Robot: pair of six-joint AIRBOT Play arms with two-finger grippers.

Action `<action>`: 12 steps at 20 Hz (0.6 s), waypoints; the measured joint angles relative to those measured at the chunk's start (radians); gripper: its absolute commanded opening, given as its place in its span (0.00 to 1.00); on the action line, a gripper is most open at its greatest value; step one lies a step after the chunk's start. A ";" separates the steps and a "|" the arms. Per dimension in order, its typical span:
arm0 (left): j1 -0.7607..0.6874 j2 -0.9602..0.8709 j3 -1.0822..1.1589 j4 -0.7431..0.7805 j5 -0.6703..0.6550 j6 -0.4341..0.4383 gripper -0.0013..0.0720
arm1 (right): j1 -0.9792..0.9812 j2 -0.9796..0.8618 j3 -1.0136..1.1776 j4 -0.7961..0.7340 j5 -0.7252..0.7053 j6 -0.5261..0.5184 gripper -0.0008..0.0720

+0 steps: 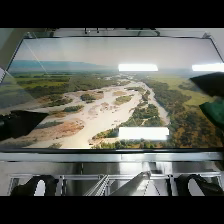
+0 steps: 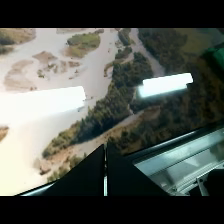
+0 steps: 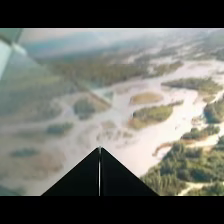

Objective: Fold the shirts.

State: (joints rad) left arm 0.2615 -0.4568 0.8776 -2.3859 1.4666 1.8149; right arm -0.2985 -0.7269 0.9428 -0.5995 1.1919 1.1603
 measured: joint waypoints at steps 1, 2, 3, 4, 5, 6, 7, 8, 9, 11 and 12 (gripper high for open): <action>-0.009 0.026 -0.035 0.001 -0.003 -0.001 0.04 | 0.063 0.040 -0.041 -0.037 -0.031 -0.001 0.04; -0.019 0.052 -0.071 0.002 -0.016 -0.010 0.04 | 0.112 0.076 -0.083 -0.066 -0.064 0.002 0.04; -0.034 0.085 -0.113 0.002 -0.031 -0.024 0.04 | 0.156 0.108 -0.125 -0.088 -0.101 0.006 0.04; -0.050 0.111 -0.146 0.002 -0.046 -0.027 0.04 | 0.188 0.133 -0.158 -0.103 -0.129 0.009 0.04; -0.066 0.136 -0.175 0.002 -0.061 -0.035 0.04 | 0.210 0.149 -0.180 -0.112 -0.147 0.010 0.04; -0.083 0.158 -0.201 0.002 -0.075 -0.039 0.04 | 0.226 0.161 -0.196 -0.121 -0.163 0.014 0.04; -0.102 0.179 -0.226 0.002 -0.088 -0.042 0.04 | 0.238 0.170 -0.209 -0.127 -0.174 0.014 0.04; -0.121 0.196 -0.249 0.002 -0.102 -0.044 0.03 | 0.248 0.176 -0.218 -0.126 -0.180 0.014 0.04; -0.140 0.209 -0.269 0.002 -0.113 -0.046 0.04 | 0.253 0.180 -0.224 -0.126 -0.181 0.016 0.04; -0.172 0.224 -0.299 0.002 -0.130 -0.050 0.03 | 0.261 0.186 -0.232 -0.123 -0.181 0.017 0.04; -0.186 0.228 -0.309 0.003 -0.136 -0.050 0.03 | 0.263 0.187 -0.233 -0.122 -0.181 0.017 0.04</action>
State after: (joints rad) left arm 0.0753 -0.2291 0.5690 -2.3833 1.3304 1.7653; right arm -0.0353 -0.5396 0.7094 -0.7216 1.0107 1.1770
